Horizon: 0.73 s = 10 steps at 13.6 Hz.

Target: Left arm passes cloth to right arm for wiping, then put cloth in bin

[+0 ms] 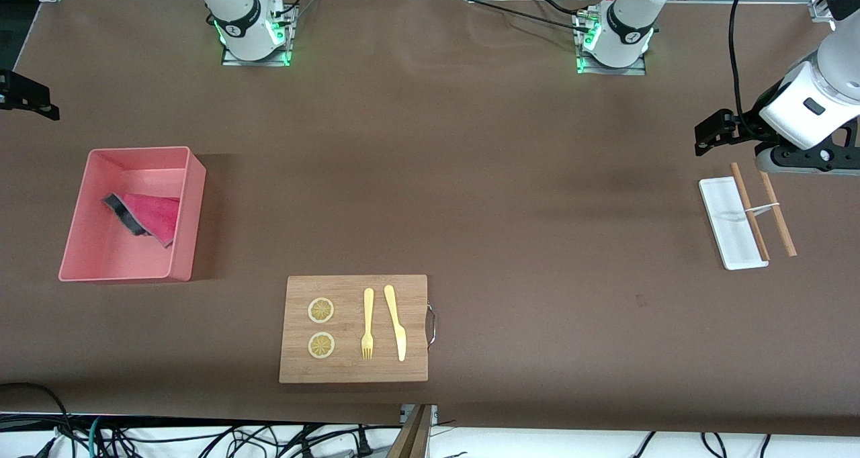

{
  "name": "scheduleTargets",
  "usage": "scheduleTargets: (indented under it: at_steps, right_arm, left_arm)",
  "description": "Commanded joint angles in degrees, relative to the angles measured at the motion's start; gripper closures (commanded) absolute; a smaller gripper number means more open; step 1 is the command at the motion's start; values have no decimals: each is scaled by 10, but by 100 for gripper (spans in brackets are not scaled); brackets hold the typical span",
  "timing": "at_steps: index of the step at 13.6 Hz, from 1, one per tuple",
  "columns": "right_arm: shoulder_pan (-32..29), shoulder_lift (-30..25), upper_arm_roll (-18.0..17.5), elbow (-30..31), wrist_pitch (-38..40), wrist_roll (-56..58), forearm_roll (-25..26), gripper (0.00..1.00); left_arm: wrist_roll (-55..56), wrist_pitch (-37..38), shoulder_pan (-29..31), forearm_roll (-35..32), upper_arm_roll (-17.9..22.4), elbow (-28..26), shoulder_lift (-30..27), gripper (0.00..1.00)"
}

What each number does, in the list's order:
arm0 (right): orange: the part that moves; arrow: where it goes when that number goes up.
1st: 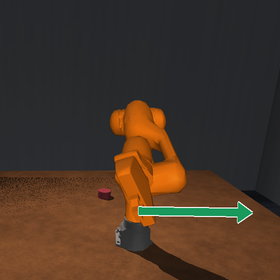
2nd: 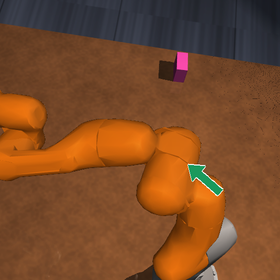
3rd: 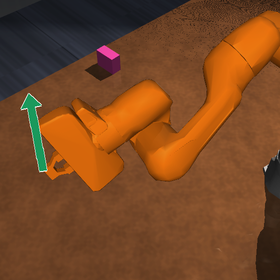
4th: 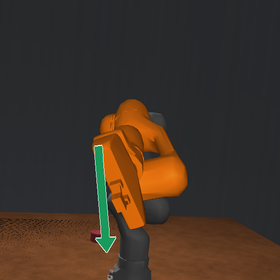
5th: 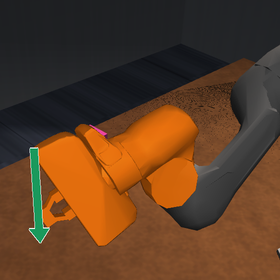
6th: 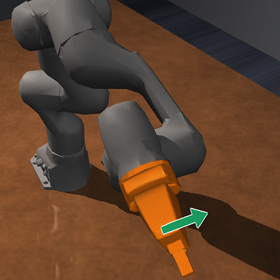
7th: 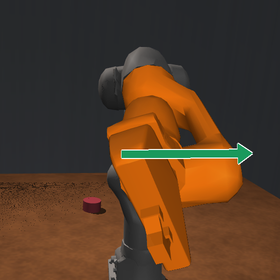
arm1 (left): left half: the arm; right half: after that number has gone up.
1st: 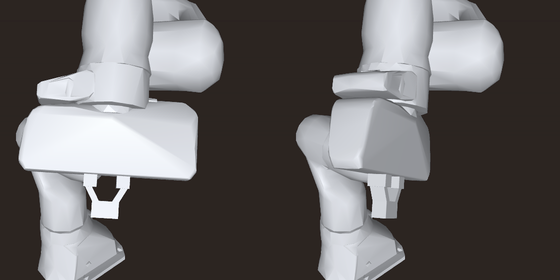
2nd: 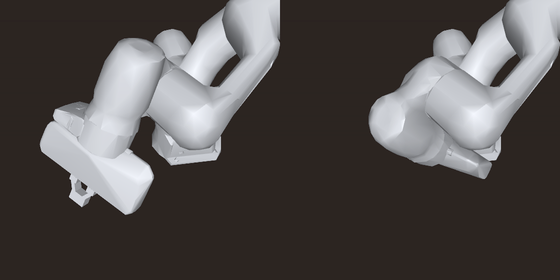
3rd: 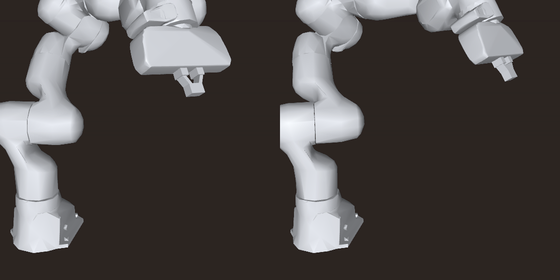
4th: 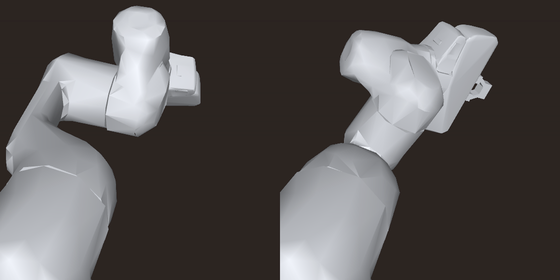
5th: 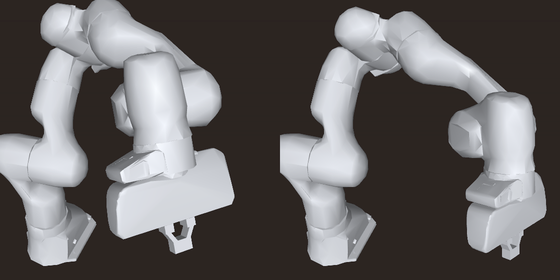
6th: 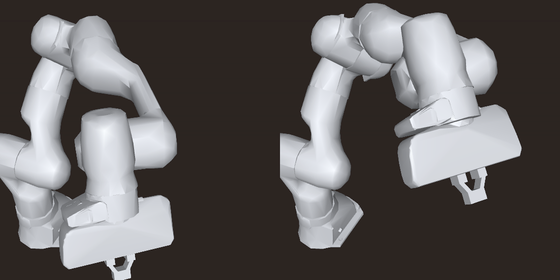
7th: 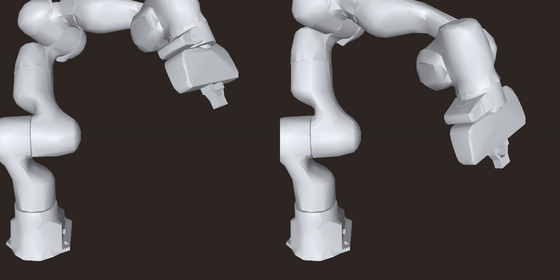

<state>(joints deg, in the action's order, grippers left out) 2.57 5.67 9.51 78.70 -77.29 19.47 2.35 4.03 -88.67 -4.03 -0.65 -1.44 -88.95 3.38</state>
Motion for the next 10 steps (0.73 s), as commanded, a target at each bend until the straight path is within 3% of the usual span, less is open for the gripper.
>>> scheduleTargets:
  at_steps: [1, 4, 10]
  right_arm:
    - [-20, -33, -51, 36, 4, -39, 11, 0]
    - [-22, -44, -84, 45, 13, -154, 8, 0]
    - [-20, -25, -81, 34, 13, -152, 3, 0]
  left_arm:
    - [2, 5, 0, -14, -1, 4, -4, 0]
    - [2, 5, 0, -14, -1, 4, -4, 0]
    - [2, 5, 0, -14, -1, 4, -4, 0]
